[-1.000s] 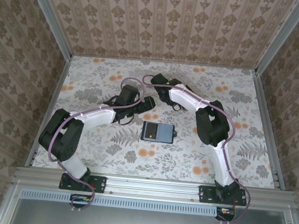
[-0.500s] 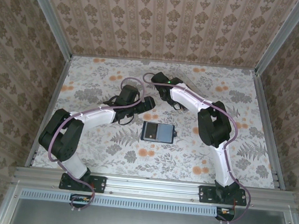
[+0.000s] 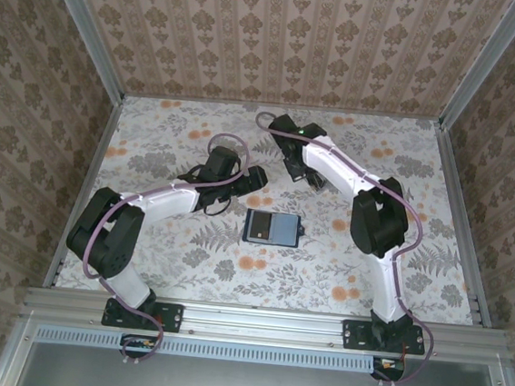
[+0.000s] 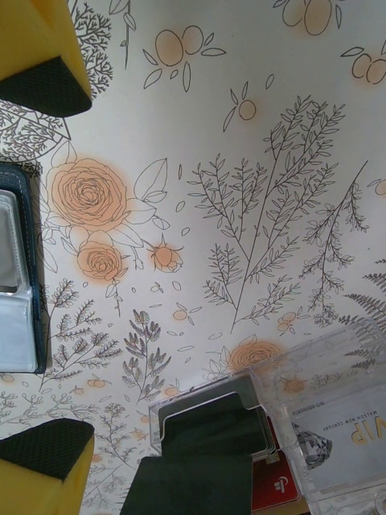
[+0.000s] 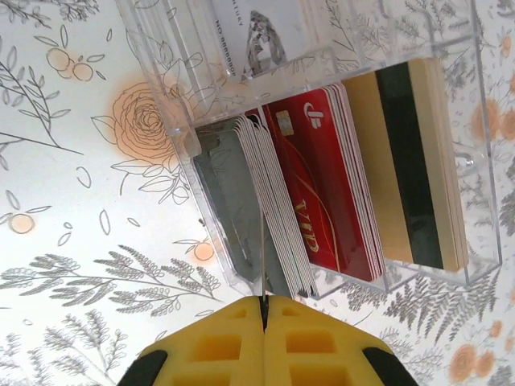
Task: Put the credit cards into the card holder
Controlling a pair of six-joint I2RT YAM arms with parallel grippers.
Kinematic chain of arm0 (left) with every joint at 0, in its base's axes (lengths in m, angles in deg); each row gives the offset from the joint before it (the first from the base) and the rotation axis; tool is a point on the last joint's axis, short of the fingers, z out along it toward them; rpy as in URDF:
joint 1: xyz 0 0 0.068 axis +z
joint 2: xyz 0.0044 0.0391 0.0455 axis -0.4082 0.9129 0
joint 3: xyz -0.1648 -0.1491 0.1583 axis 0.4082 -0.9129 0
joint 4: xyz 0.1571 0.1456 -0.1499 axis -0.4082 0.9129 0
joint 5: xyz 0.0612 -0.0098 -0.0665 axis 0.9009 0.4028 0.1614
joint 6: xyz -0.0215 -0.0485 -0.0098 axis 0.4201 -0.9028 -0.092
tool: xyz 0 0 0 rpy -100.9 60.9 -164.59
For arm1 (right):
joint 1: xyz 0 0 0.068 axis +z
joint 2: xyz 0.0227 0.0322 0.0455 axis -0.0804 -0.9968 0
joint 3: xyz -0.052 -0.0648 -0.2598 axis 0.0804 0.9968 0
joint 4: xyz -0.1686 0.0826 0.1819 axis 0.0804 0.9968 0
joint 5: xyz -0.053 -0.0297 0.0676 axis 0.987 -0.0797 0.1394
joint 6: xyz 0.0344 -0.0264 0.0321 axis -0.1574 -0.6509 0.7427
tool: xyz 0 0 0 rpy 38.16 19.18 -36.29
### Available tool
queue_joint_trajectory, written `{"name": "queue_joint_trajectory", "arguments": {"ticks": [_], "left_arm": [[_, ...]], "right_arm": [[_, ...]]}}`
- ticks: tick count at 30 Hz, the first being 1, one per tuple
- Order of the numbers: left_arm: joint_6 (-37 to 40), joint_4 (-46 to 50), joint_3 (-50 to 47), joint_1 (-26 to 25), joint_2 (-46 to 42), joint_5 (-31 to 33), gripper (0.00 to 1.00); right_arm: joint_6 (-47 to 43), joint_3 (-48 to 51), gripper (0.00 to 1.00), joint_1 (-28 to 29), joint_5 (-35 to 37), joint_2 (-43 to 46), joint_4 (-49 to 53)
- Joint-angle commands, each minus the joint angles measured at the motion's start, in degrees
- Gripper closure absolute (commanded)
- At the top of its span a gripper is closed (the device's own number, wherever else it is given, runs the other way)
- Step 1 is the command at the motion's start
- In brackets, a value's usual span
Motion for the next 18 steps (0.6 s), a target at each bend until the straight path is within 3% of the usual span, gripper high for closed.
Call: {"name": "queue_joint_trajectory", "arguments": {"ticks": [1,8,13,18], "left_arm": [[-0.27,1.7,0.2,0.58,-0.52,-0.15,0.0],[-0.45,1.83,0.43,0.58,-0.19,-0.32,0.0],[-0.48,2.17,0.97,0.62,0.31,-0.55,0.0],[-0.27,2.7,1.37,0.58,0.37,-0.73,0.0]], "right_arm": [[6.58,-3.14,1.0,-0.95,-4.77,2.32,6.06],[17.81,-4.59,1.0,-2.37,-11.16,3.39,9.65],[26.21,-2.83,1.0,-2.37,-18.01,4.93,7.71],[32.15,1.16,1.0,-2.23,-19.54,7.16,4.94]]}}
